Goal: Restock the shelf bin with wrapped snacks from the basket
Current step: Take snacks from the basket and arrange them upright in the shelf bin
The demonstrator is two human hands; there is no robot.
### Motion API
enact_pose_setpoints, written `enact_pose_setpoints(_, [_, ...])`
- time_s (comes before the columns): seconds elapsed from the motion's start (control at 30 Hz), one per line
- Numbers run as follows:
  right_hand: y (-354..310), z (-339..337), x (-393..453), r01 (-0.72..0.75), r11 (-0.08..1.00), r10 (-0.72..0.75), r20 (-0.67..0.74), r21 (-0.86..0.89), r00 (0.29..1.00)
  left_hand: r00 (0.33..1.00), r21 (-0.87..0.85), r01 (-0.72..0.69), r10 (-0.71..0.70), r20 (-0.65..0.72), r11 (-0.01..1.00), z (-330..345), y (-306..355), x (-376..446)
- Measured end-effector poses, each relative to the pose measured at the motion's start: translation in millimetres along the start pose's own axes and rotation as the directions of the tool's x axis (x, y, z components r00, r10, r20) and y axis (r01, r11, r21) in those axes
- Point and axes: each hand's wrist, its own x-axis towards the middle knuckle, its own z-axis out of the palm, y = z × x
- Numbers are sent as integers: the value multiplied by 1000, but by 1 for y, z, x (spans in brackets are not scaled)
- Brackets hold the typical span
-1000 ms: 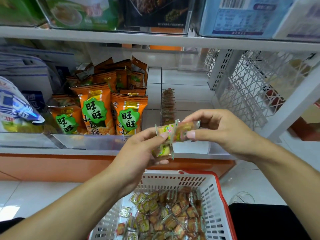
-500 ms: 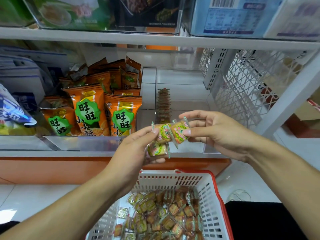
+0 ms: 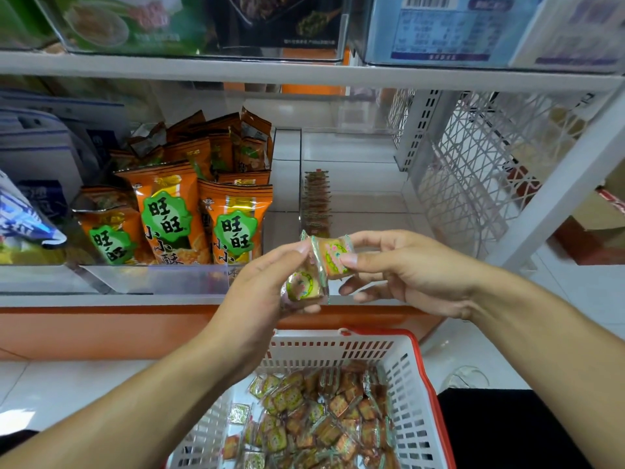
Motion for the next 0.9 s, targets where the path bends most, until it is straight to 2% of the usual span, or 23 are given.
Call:
enact_pose_setpoints(0.13, [-1, -1, 1, -12, 998, 12, 2, 57, 1000, 996, 9, -70, 70, 55, 997, -2, 2, 0])
enact_pose_setpoints(0.33, [-4, -10, -1, 42, 999, -42, -10, -6, 999, 996, 80, -91, 91, -8, 993, -3, 5, 6])
enact_pose_setpoints(0.5, [-3, -15, -2, 86, 996, -86, 6, -35, 996, 996, 245, -71, 56, 66, 967, -7, 2, 5])
enact_pose_setpoints(0.63, [2, -12, 2, 105, 992, -99, 91, -68, 991, 997, 239, -15, -5, 81, 971, -6, -1, 5])
enact_pose_setpoints(0.7, [1, -13, 5, 117, 990, -110, 90, -80, 990, 999, 229, -4, -6, 44, 973, -4, -2, 6])
enact_pose_setpoints(0.8, [-4, -17, 12, 103, 990, -95, 85, -101, 992, 993, 161, -17, 35, -113, 987, -3, -4, 8])
enact_pose_setpoints(0.9, [-13, -22, 28, 165, 974, -173, -42, -156, 984, 968, 128, -57, 86, -234, 990, -5, -5, 10])
